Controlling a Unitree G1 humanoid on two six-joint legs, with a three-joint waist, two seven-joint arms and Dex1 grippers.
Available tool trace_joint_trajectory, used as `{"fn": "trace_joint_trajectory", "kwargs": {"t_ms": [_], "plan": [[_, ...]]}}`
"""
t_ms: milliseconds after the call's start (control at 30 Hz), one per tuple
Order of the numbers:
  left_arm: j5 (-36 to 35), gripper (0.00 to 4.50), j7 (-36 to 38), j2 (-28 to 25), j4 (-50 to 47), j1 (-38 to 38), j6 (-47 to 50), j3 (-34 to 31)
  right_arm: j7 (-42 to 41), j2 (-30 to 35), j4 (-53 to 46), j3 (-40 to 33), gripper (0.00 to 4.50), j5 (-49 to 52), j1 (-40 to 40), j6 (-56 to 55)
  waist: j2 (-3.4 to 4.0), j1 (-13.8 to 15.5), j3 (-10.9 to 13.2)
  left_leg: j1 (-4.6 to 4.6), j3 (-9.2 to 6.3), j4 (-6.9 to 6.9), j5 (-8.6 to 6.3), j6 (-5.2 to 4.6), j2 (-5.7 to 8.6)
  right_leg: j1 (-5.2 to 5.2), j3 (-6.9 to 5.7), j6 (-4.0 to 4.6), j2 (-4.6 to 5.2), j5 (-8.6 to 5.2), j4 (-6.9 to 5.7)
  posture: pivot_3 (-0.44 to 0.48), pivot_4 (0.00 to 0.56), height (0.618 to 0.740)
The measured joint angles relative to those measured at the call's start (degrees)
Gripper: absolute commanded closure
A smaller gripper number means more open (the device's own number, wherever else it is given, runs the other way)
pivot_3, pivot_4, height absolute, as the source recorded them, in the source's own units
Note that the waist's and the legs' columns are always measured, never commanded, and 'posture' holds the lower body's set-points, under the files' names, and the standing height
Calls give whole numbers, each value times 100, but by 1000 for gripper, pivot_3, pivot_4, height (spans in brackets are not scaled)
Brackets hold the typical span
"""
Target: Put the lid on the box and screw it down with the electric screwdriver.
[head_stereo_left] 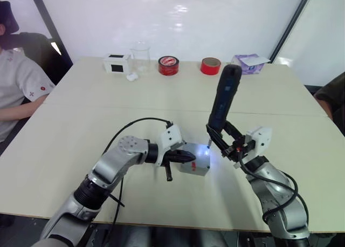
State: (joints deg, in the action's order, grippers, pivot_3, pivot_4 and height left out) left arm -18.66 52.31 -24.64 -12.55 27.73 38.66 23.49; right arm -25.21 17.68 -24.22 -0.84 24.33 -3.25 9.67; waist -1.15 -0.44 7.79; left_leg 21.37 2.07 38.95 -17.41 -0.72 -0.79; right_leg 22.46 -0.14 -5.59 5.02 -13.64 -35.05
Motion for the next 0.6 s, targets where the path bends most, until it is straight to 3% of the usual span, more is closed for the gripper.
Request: {"fn": "trace_joint_trajectory", "kwargs": {"t_ms": [467, 600], "plan": [[-1, 4500, 8, 20, 0, 0, -17, -2, -43, -99, 57, -13, 2674, -3, -15, -161, 16, -5, 8, 5, -11, -34, -7, 13, 4, 29, -6, 14, 35, -8, 7, 0, 150, 740], [-6, 4500, 11, 45, 19, 17, -55, -10, -51, -7, -73, -278, 2674, 527, 171, 220, 36, -9, 21, 19, -10, -54, -5, 16, 14, 36, -5, 16, 48, -8, 9, 0, 150, 740]]}}
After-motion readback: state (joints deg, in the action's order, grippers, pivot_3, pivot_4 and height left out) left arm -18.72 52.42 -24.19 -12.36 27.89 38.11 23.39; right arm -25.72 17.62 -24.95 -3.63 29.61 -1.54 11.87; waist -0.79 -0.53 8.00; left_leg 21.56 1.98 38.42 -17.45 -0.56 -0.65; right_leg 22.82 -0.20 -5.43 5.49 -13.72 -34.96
